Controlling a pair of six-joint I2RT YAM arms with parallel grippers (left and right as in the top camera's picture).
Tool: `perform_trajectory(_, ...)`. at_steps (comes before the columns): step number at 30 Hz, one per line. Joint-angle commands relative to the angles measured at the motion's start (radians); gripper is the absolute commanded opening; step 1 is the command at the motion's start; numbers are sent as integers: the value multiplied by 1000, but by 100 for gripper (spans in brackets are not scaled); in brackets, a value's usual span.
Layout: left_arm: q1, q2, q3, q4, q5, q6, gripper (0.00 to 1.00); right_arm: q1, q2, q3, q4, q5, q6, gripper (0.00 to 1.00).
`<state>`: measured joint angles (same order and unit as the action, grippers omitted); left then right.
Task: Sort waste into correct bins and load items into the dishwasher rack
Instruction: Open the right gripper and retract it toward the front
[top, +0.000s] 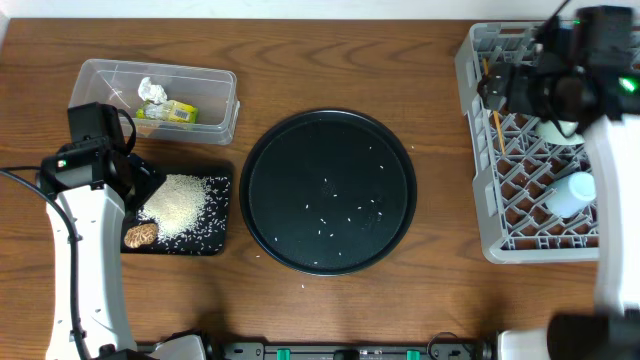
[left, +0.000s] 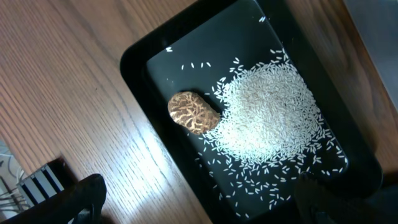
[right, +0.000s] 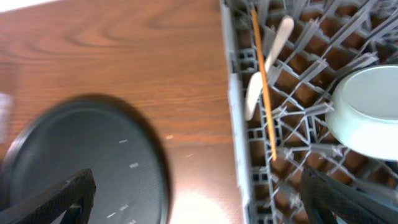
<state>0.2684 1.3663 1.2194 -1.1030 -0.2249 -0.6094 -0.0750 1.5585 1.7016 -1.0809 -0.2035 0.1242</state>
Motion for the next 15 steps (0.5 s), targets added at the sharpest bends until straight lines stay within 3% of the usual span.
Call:
perform_trajectory(1, 5, -1, 9, -7, -19, -16, 98, 29, -94, 8, -56, -36, 67, 99)
perform_trajectory(10, 5, -1, 9, -7, -19, -16, 98, 39, -241, -26, -356, -27, 101, 92)
perform_trajectory(15, 5, -1, 9, -7, -19, -16, 98, 39, -403, -212, -362, -22, 150, 89)
